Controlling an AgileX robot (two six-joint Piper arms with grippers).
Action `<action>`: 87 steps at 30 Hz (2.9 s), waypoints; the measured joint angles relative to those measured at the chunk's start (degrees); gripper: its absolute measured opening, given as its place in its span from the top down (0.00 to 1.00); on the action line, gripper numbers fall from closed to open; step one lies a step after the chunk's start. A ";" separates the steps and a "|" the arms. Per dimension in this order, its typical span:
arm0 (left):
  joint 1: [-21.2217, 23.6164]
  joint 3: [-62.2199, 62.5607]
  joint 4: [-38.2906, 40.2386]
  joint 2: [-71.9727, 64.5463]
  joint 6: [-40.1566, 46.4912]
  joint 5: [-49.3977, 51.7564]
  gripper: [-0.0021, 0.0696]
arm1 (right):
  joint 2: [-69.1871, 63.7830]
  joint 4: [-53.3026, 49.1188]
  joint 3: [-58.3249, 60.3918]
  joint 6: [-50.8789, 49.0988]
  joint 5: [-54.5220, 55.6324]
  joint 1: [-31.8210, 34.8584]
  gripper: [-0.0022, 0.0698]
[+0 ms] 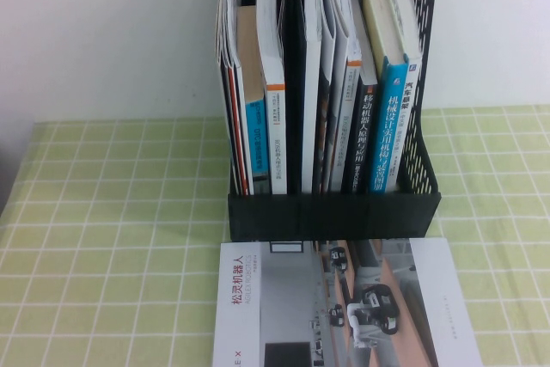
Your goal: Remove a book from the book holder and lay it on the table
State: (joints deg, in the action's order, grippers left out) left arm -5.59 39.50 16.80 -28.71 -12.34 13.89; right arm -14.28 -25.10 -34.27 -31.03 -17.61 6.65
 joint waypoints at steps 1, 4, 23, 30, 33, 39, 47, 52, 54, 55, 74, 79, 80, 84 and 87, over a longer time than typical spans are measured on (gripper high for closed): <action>0.00 0.00 1.89 -0.64 0.00 0.23 0.97 | 0.00 1.03 0.19 1.25 -1.05 0.00 0.97; 0.00 0.00 5.96 -3.22 1.28 2.45 0.97 | 0.00 5.66 0.33 2.95 -4.14 0.00 0.97; -13.78 6.45 79.64 -34.00 96.64 8.81 0.97 | -3.40 43.02 5.77 36.70 -7.96 -11.67 0.97; -24.04 20.92 80.48 -47.04 99.18 7.76 0.97 | -18.39 53.47 4.54 50.87 -7.72 -16.23 0.97; -26.23 27.55 78.49 -52.34 98.63 7.76 0.97 | -23.60 59.97 3.93 60.13 -6.25 -16.35 0.97; -27.14 39.22 66.03 -62.81 91.19 9.63 0.97 | -31.01 84.56 3.80 86.39 1.06 -16.44 0.97; -27.14 47.50 44.11 -71.20 80.08 12.22 0.97 | -42.15 119.41 2.19 123.78 1.27 -16.44 0.94; -26.83 48.79 40.41 -72.20 76.13 12.99 0.97 | -50.47 122.38 -3.80 131.82 -2.17 -16.57 0.76; -26.02 48.93 39.96 -72.31 74.46 13.84 0.97 | -53.75 122.76 -6.98 132.39 -3.09 -16.57 0.63; -25.37 49.03 39.96 -72.31 73.85 14.47 0.97 | -55.66 122.89 -8.79 132.92 -3.63 -16.57 0.57; -20.60 49.56 41.63 -73.51 71.58 16.58 0.97 | -77.31 123.24 -26.60 136.23 7.74 -27.09 0.42; -20.60 49.61 42.23 -73.73 71.58 16.81 0.97 | -84.81 123.74 -32.31 135.14 11.79 -27.09 0.42; -20.60 49.61 42.35 -73.83 71.58 16.81 0.97 | -86.21 123.85 -33.60 134.85 12.31 -27.09 0.42; -20.60 49.61 42.68 -73.93 71.02 16.81 0.97 | -90.38 124.33 -36.92 134.70 13.23 -26.98 0.49; -20.56 49.61 42.68 -74.05 70.70 16.81 0.97 | -91.44 124.33 -37.68 134.70 12.07 -26.98 0.64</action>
State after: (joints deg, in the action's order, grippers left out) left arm -26.16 89.11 59.48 -102.76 58.36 30.70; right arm -105.72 99.23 -71.96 103.67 -5.54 -20.34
